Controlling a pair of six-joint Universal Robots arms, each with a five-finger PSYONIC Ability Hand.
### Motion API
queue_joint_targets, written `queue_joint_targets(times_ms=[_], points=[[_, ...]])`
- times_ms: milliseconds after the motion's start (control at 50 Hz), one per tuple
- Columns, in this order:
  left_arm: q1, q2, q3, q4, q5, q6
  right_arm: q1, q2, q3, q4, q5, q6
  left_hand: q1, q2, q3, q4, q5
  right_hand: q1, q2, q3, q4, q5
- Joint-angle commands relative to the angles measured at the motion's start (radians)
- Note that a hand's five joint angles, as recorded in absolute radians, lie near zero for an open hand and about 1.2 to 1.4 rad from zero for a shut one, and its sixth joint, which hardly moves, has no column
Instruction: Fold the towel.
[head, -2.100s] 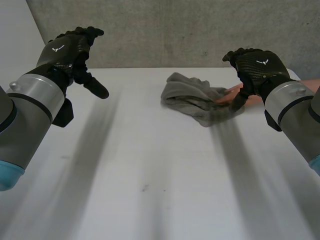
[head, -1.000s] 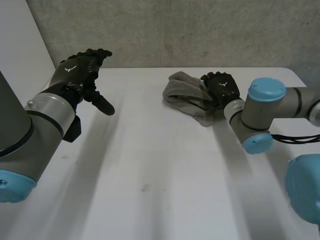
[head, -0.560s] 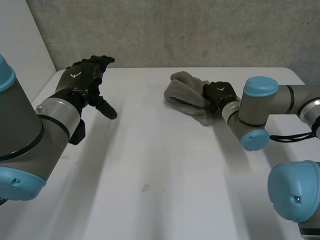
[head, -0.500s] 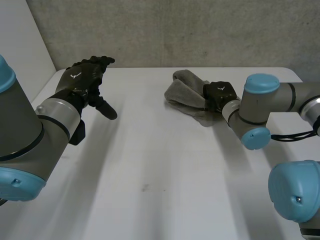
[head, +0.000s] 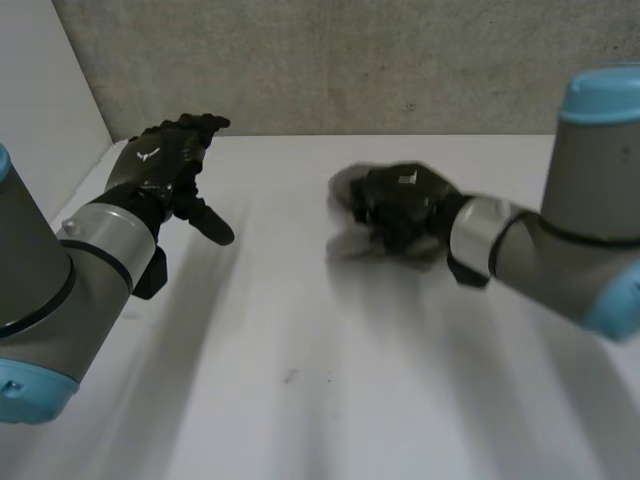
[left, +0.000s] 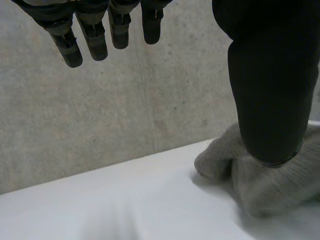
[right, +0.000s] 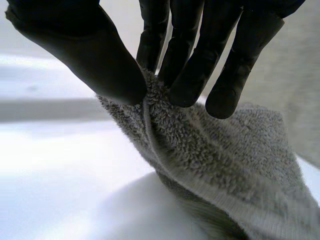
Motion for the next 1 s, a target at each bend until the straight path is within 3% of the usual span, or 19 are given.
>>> queue_joint_targets(times_ms=[20, 280, 380, 600, 720, 820, 920, 940, 960, 980, 1000], points=[[-0.004, -0.018, -0.048, 0.011, 0.007, -0.001, 0.024, -0.303, 0.403, 0.009, 0.005, -0.212, 0.02, 0.018, 0.008, 0.008, -0.026, 0.09, 0.092, 0.069, 0.057, 0.068], [-0.024, -0.155, -0.058, 0.038, 0.153, 0.001, -0.012, -0.591, 0.649, -0.037, 0.023, -0.228, 0.054, 0.051, 0.042, 0.042, 0.008, 0.09, 0.092, 0.069, 0.057, 0.068], [-0.056, -0.175, -0.082, 0.035, 0.184, 0.001, -0.084, -0.589, 0.669, -0.121, 0.071, -0.185, 0.065, 0.063, 0.053, 0.053, 0.019, 0.09, 0.092, 0.069, 0.057, 0.068], [-0.068, -0.247, -0.051, 0.083, 0.19, 0.001, -0.114, -0.545, 0.737, -0.214, 0.065, -0.168, 0.077, 0.074, 0.065, 0.065, 0.031, 0.09, 0.092, 0.069, 0.057, 0.068], [-0.103, -0.386, 0.048, 0.113, 0.19, 0.016, -0.132, -0.522, 0.798, -0.283, 0.065, -0.168, 0.083, 0.08, 0.071, 0.071, 0.037, 0.09, 0.092, 0.069, 0.057, 0.068], [-0.123, -0.5, 0.16, 0.113, 0.184, 0.097, -0.147, -0.52, 0.829, -0.329, 0.063, -0.168, 0.089, 0.086, 0.077, 0.077, 0.043, 0.09, 0.092, 0.069, 0.057, 0.068], [-0.143, -0.597, 0.266, 0.115, 0.179, 0.182, -0.154, -0.514, 0.843, -0.347, 0.067, -0.166, 0.327, 0.324, 0.315, 0.315, 0.281, 0.09, 0.092, 0.069, 0.057, 0.068], [-0.146, -0.619, 0.29, 0.115, 0.175, 0.198, -0.155, -0.514, 0.844, -0.349, 0.067, -0.165, 0.507, 0.504, 0.495, 0.495, 0.461, 0.09, 0.092, 0.069, 0.057, 0.068], [-0.146, -0.62, 0.291, 0.115, 0.174, 0.199, -0.155, -0.514, 0.844, -0.349, 0.067, -0.165, 0.509, 0.506, 0.497, 0.497, 0.463, 0.09, 0.092, 0.069, 0.057, 0.068], [-0.146, -0.633, 0.307, 0.115, 0.167, 0.209, -0.158, -0.516, 0.843, -0.352, 0.07, -0.165, 0.878, 0.875, 0.866, 0.866, 0.832, 0.09, 0.092, 0.069, 0.057, 0.068], [-0.146, -0.633, 0.307, 0.115, 0.167, 0.209, -0.164, -0.516, 0.841, -0.353, 0.071, -0.163, 0.881, 0.879, 0.869, 0.869, 0.835, 0.09, 0.092, 0.069, 0.057, 0.068]])
